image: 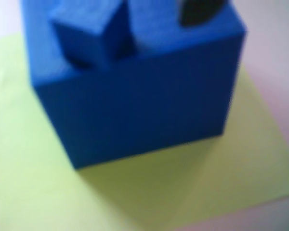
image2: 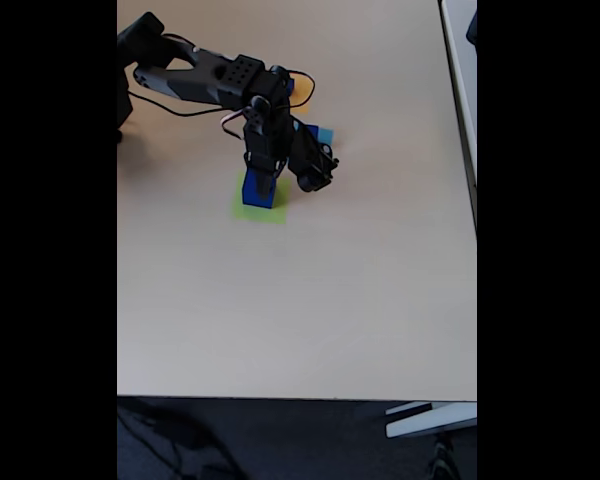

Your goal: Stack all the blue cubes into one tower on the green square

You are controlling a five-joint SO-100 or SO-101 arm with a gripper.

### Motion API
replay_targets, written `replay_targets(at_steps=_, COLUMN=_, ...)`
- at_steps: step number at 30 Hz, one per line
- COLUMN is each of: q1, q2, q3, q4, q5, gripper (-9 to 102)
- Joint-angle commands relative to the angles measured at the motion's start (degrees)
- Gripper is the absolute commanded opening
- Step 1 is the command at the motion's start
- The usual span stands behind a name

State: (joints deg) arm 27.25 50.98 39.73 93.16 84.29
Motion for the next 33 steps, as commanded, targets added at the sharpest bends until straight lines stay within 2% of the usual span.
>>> replay_targets(at_steps=1, q1=0.3, q2=1.6, q3=-1.9, q4=-1.0, q5=0.0, gripper=22)
replay_targets(at_steps=33, q1=0.0, q2=2.8, q3=1.1, q4=-1.0, q5=1.9, gripper=14)
